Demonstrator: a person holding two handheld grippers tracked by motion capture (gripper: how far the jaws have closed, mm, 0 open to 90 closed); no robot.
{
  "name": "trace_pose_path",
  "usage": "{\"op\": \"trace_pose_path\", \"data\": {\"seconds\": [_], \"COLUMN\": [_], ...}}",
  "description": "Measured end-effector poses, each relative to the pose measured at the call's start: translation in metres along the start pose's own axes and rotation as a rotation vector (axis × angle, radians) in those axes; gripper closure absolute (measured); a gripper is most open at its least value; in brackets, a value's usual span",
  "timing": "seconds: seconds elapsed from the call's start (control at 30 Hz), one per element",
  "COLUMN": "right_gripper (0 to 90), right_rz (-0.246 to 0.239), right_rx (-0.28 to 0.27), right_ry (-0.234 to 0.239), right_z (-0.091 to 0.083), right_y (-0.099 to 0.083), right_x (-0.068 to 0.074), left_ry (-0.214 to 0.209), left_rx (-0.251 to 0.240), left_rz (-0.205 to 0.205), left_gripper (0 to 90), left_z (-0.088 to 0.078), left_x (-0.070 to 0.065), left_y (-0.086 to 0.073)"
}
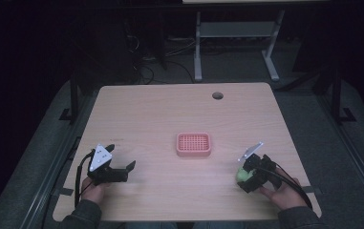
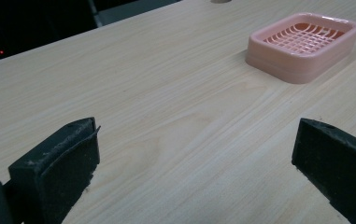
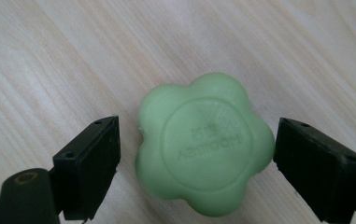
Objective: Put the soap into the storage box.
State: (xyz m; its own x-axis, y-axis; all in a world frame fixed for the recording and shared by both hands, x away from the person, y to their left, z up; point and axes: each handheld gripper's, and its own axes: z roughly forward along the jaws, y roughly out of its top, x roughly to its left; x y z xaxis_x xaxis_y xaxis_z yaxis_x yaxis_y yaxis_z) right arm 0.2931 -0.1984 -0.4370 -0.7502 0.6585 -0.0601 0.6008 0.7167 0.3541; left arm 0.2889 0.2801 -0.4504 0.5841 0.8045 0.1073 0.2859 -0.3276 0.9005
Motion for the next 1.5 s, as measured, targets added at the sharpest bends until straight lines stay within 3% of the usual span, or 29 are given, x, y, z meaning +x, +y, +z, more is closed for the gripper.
{"op": "trace_pose_path", "data": {"seconds": [0.4,1.5], "right_gripper": [15.6,25.1], "right_rz": [-0.006,-0.009], "right_rx": [0.045,0.081], "right_ry": [-0.020,-0.005], "right_z": [0.0057,0.0083], "right_y": [0.0034,0.0058], "right_x": [-0.0010,-0.0016], "left_ry": [0.000,0.000], "left_rx": [-0.003,-0.005], "left_rz": [0.003,0.001], "left_gripper": [0.2,0.2], "left_z": [-0.0001,-0.0002], "left_x": [0.0006,0.0005], "left_y": [0.0000,0.0001]}}
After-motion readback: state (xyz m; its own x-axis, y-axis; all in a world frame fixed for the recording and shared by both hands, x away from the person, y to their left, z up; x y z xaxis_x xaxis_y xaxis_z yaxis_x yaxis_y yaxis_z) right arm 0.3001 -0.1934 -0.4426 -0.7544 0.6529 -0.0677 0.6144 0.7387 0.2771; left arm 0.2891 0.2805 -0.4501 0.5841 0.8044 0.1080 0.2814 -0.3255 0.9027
